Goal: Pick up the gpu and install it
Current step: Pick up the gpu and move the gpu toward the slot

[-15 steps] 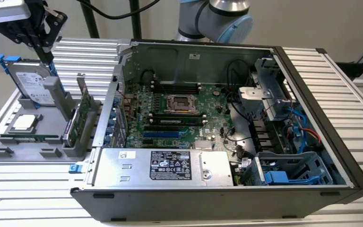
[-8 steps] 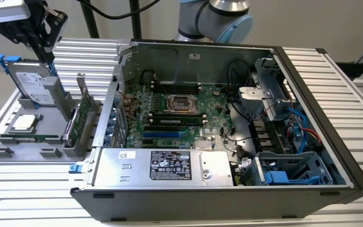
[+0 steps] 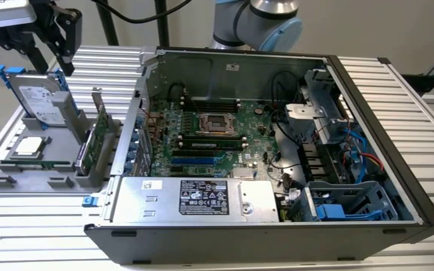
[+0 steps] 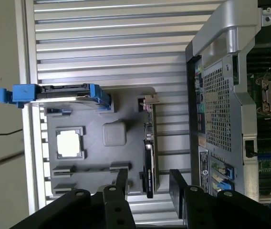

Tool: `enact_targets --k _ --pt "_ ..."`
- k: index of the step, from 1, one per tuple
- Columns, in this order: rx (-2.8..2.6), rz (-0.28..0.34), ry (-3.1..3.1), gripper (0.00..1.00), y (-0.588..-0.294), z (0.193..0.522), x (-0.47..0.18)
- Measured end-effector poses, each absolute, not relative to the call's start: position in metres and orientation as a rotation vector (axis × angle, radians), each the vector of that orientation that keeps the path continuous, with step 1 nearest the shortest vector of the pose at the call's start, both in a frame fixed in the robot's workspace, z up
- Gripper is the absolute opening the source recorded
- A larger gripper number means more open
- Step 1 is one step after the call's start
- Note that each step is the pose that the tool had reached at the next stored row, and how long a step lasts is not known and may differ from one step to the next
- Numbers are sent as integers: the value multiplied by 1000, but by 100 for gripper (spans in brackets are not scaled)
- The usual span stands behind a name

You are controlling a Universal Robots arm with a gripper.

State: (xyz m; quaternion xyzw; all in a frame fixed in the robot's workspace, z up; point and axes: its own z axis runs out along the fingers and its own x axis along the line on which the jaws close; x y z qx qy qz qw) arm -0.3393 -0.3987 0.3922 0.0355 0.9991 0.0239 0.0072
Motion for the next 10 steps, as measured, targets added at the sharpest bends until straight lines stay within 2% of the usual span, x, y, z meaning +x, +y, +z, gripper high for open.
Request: enact_targets --k 10 --pt "111 75 3124 100 -399 388 -337"
